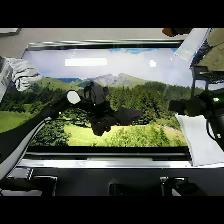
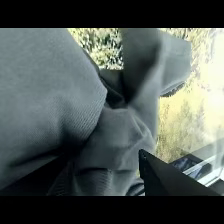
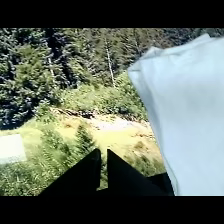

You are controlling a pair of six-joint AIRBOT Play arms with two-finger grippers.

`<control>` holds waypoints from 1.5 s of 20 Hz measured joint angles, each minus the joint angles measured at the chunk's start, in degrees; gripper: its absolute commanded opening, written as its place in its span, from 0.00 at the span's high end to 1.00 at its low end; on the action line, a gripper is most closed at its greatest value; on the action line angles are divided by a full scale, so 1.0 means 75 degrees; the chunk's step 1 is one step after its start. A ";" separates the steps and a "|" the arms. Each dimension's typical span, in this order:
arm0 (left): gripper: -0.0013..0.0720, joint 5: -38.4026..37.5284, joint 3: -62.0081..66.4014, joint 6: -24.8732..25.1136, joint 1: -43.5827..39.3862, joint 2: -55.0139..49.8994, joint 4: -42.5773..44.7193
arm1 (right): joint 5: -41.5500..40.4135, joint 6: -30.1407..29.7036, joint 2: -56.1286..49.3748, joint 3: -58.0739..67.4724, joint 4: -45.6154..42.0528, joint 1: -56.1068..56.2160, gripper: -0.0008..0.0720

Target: Fold the clothes and pants, and hang the long-sleeved shirts on hangers.

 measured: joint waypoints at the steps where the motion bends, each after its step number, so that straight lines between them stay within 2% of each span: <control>1: 0.36 -0.0076 0.0000 0.0096 0.0192 0.0134 -0.0023 | -0.0122 0.0184 -0.0137 -0.0023 0.0079 -0.0332 0.72; 2: 0.36 -0.0154 0.0000 0.0221 0.0437 0.0283 -0.0017 | -0.0154 0.0224 -0.0297 -0.0038 0.0443 -0.0796 0.69; 3: 0.36 -0.0259 0.0000 0.0361 0.0746 0.0458 -0.0017 | -0.0093 0.0105 -0.0501 -0.0070 0.1169 -0.1402 0.62; 5: 0.36 -0.0402 0.0000 0.0577 0.1422 0.0778 -0.0029 | 0.0245 -0.0737 -0.0988 -0.0149 0.3188 -0.2614 0.45; 7: 0.36 -0.0498 0.0000 0.0705 0.2101 0.1005 -0.0032 | 0.0527 -0.1839 -0.1623 -0.0224 0.5284 -0.3389 0.45; 9: 0.36 -0.0548 0.0000 0.0781 0.2702 0.1122 -0.0032 | 0.0711 -0.2754 -0.2343 -0.0268 0.6604 -0.3579 0.45; 10: 0.36 -0.0562 0.0000 0.0813 0.2949 0.1154 -0.0032 | 0.0766 -0.3107 -0.2693 -0.0277 0.7044 -0.3518 0.41; 13: 0.36 -0.0571 0.0000 0.0851 0.3567 0.1212 -0.0035 | 0.1049 -0.3870 -0.3739 -0.0297 0.7857 -0.3008 0.41; 18: 0.34 -0.0627 0.0000 0.0874 0.4115 0.1227 0.0082 | 0.1868 -0.4226 -0.4855 -0.0300 0.8504 -0.1970 0.41; 19: 0.29 -0.0629 0.0000 0.0877 0.4170 0.1212 0.0105 | 0.2005 -0.4226 -0.4998 -0.0300 0.8556 -0.1830 0.44; 20: 0.23 -0.0638 0.0000 0.0880 0.4208 0.1183 0.0152 | 0.2069 -0.4220 -0.5115 -0.0291 0.8693 -0.1719 0.53; 21: 0.23 -0.0647 0.0000 0.0880 0.4240 0.1148 0.0178 | 0.2203 -0.4223 -0.5214 -0.0280 0.8763 -0.1626 0.68; 22: 0.23 -0.0647 0.0000 0.0912 0.4258 0.1084 0.0201 | 0.2305 -0.4226 -0.5289 -0.0274 0.8784 -0.1562 0.88; 23: 0.24 -0.0647 0.0000 0.0991 0.4255 0.1008 0.0233 | 0.2372 -0.4261 -0.5342 -0.0259 0.8763 -0.1518 0.94; 27: 0.24 -0.0472 0.0000 0.1408 0.4051 0.0344 0.0023 | 0.2384 -0.4345 -0.5295 -0.0134 0.8629 -0.1434 0.94; 30: 0.24 0.0055 0.0003 0.2084 0.3803 -0.0440 -0.0839 | 0.2180 -0.4368 -0.4966 -0.0087 0.8591 -0.1413 0.94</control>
